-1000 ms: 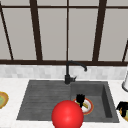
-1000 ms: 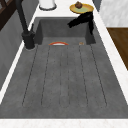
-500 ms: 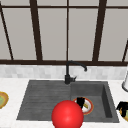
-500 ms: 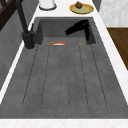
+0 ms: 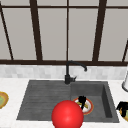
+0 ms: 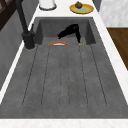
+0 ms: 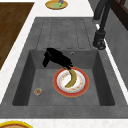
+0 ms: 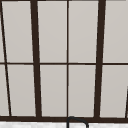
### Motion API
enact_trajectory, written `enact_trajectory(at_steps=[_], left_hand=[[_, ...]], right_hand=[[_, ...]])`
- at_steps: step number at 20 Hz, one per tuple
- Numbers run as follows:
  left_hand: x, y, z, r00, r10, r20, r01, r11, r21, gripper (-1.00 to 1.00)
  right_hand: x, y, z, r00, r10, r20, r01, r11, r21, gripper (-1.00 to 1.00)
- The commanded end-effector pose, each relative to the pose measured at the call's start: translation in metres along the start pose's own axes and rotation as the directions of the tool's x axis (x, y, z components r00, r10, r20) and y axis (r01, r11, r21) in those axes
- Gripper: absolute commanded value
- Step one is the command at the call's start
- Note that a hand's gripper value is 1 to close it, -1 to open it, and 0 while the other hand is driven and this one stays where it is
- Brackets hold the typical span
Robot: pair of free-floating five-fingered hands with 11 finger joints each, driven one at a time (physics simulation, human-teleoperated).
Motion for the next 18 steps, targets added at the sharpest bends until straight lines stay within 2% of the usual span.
enact_trajectory(at_steps=[1,3,8,10,13,17,18], left_hand=[[-0.023,-0.009,0.0,0.9958,0.09,0.017,-0.09,0.996,0.001,-1.0],[-0.036,-0.012,-0.001,0.9933,0.114,0.017,-0.114,0.9934,0.007,-1.0],[-0.07,-0.029,0.007,0.9936,0.106,0.037,-0.106,0.9943,-0.015,-1.0],[-0.081,-0.031,0.015,0.9911,0.127,0.04,-0.127,0.9919,-0.001,-1.0],[-0.095,-0.031,0.02,0.9884,0.145,0.046,-0.145,0.9894,0.002,-1.0],[-0.123,-0.035,0.022,0.9853,0.169,0.026,-0.169,0.9854,0.016,-1.0],[-0.131,-0.038,0.019,0.9856,0.168,0.016,-0.169,0.9856,0.014,-1.0]], right_hand=[[0.0,0.0,0.0,1.0,0.0,0.0,0.0,1.0,0.0,0.0],[0.0,0.0,0.0,1.0,0.0,0.0,0.0,1.0,0.0,0.0],[0.0,0.0,0.0,1.0,0.0,0.0,0.0,1.0,0.0,0.0],[0.0,0.0,0.0,1.0,0.0,0.0,0.0,1.0,0.0,0.0],[0.0,0.0,0.0,1.0,0.0,0.0,0.0,1.0,0.0,0.0],[0.0,0.0,0.0,1.0,0.0,0.0,0.0,1.0,0.0,0.0],[0.0,0.0,0.0,1.0,0.0,0.0,0.0,1.0,0.0,0.0]])
